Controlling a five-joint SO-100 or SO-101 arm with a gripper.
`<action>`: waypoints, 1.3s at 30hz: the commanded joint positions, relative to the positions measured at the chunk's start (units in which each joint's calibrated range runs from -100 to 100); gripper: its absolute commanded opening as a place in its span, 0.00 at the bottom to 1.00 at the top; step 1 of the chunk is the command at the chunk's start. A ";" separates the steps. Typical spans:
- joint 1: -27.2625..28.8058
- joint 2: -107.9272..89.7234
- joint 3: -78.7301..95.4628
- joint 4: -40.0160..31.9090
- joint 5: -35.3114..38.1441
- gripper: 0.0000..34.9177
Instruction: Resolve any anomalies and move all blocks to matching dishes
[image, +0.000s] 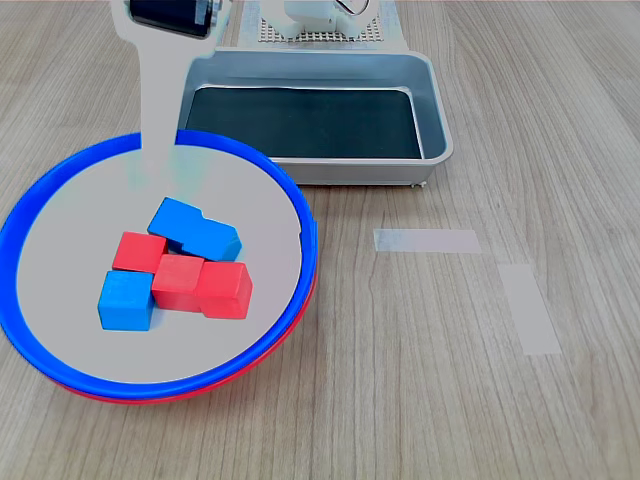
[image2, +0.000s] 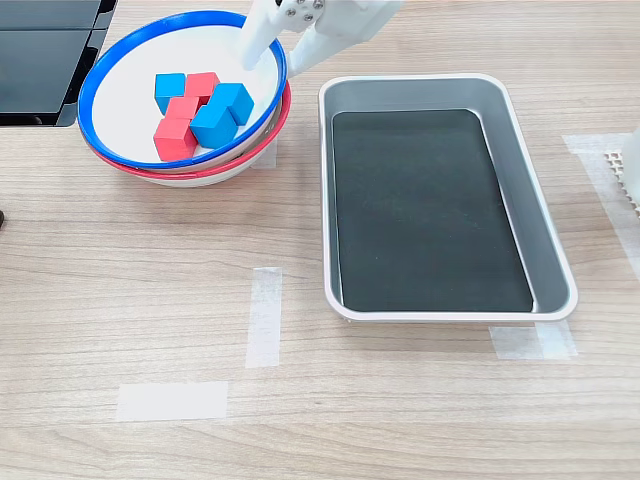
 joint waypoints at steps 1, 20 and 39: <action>-1.89 1.24 -1.41 -2.52 1.17 0.28; -3.02 3.28 1.41 -4.17 4.44 0.01; -2.65 -0.13 -4.60 -7.72 0.73 0.00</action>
